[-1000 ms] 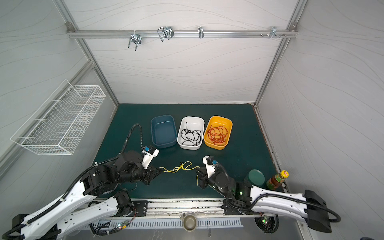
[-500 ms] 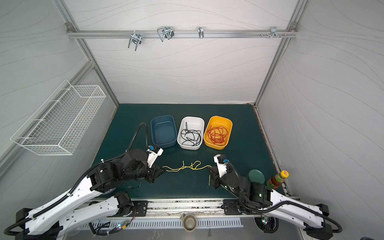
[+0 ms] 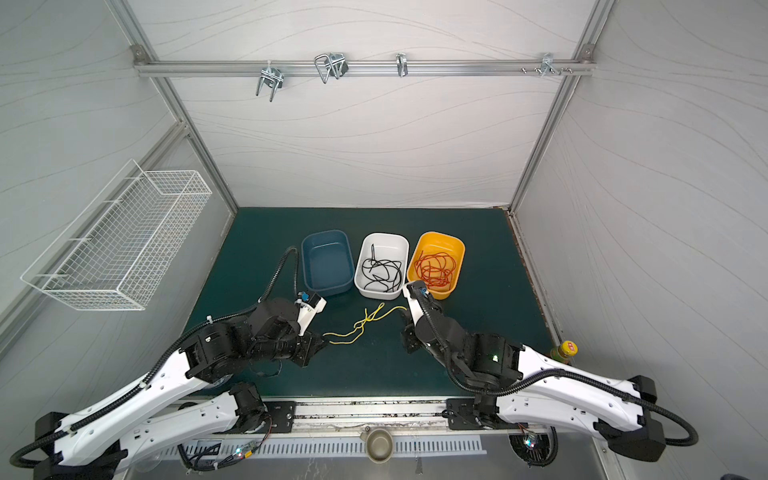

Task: Untangle the cables
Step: 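Pull the yellow wire apart with both grippers, stretching it between them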

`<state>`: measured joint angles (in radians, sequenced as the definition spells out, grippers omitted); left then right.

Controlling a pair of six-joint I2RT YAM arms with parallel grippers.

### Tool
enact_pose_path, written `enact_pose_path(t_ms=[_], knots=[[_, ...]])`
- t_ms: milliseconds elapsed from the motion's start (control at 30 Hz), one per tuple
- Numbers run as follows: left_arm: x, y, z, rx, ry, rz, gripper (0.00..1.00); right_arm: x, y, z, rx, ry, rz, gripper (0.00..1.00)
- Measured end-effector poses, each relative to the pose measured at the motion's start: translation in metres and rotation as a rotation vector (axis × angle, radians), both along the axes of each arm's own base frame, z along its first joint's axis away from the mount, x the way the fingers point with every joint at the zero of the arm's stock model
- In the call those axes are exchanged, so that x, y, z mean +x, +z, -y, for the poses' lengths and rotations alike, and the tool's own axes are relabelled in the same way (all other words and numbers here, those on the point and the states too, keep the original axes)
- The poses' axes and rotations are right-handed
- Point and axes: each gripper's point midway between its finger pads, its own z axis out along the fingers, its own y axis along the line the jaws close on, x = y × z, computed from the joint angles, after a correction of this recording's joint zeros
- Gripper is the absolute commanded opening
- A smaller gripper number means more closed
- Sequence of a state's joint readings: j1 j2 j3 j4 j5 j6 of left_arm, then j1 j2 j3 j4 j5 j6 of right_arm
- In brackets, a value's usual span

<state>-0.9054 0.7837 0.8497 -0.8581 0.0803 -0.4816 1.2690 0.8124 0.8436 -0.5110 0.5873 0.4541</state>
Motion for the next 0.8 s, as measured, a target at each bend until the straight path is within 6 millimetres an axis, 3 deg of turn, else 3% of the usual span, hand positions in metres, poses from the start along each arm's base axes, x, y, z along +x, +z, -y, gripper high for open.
enact_pose_path(t_ms=[167,333,500,800], knots=[[0.000,-0.003,0.002,0.018,-0.007,-0.003,0.00,0.010,0.020,-0.006,-0.062,-0.006,0.008,0.00],[0.001,-0.005,0.008,0.030,-0.020,-0.007,0.00,0.027,0.056,-0.009,-0.058,-0.005,-0.004,0.00],[0.003,0.005,0.017,-0.009,-0.035,0.021,0.00,0.040,0.086,-0.021,-0.076,0.033,-0.021,0.00],[-0.006,0.009,0.029,-0.038,-0.097,0.025,0.00,0.063,0.091,-0.031,-0.113,0.068,-0.107,0.00]])
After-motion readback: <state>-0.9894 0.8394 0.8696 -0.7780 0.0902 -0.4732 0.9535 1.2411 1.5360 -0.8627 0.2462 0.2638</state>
